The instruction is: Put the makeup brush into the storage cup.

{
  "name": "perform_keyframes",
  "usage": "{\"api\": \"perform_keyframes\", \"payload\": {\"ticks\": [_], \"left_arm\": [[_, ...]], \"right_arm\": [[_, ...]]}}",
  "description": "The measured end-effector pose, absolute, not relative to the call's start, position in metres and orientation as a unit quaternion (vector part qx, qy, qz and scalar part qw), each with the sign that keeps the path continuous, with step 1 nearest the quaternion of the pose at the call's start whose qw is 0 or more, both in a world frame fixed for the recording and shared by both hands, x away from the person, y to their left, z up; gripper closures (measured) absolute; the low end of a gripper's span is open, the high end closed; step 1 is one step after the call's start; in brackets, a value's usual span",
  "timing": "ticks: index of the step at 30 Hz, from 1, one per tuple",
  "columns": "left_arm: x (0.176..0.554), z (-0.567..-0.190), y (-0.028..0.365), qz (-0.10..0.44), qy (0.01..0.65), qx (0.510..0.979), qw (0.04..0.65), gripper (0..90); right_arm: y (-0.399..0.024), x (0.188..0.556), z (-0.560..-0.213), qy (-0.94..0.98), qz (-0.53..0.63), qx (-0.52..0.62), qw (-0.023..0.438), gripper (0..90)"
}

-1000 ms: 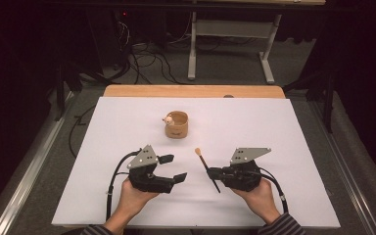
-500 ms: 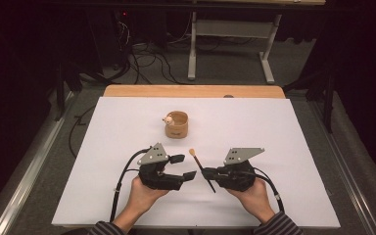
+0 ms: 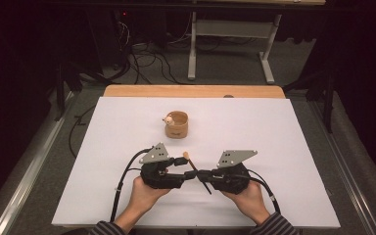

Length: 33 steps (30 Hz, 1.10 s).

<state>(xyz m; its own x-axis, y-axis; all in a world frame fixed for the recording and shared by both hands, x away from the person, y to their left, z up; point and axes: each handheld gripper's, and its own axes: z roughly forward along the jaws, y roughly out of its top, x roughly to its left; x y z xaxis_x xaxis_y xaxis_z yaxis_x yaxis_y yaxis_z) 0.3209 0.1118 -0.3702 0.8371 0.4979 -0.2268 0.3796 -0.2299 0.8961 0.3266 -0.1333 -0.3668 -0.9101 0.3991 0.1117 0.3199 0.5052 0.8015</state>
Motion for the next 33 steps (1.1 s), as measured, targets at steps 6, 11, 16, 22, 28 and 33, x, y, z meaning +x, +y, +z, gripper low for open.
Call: {"api": "perform_keyframes", "payload": {"ticks": [6,11,16,22,28,33], "left_arm": [[0.321,-0.370,0.111,0.050,0.281,0.780,0.557,51.2],[0.320,-0.370,0.111,0.049,0.280,0.779,0.558,57.2],[0.321,-0.370,0.111,0.048,0.280,0.779,0.559,61.2],[0.320,-0.370,0.111,0.045,0.277,0.780,0.560,69.2],[0.320,-0.369,0.112,0.044,0.277,0.778,0.563,76.7],[0.319,-0.368,0.112,0.043,0.275,0.778,0.564,78.8]], "right_arm": [[-0.130,0.326,-0.367,0.867,0.452,0.204,0.046,85.5],[-0.127,0.325,-0.367,0.865,0.456,0.201,0.048,85.5],[-0.125,0.325,-0.368,0.866,0.457,0.198,0.048,85.5],[-0.124,0.325,-0.367,0.865,0.457,0.200,0.050,85.5],[-0.123,0.325,-0.367,0.865,0.460,0.196,0.052,85.5],[-0.122,0.324,-0.367,0.865,0.460,0.192,0.055,85.4]]}}
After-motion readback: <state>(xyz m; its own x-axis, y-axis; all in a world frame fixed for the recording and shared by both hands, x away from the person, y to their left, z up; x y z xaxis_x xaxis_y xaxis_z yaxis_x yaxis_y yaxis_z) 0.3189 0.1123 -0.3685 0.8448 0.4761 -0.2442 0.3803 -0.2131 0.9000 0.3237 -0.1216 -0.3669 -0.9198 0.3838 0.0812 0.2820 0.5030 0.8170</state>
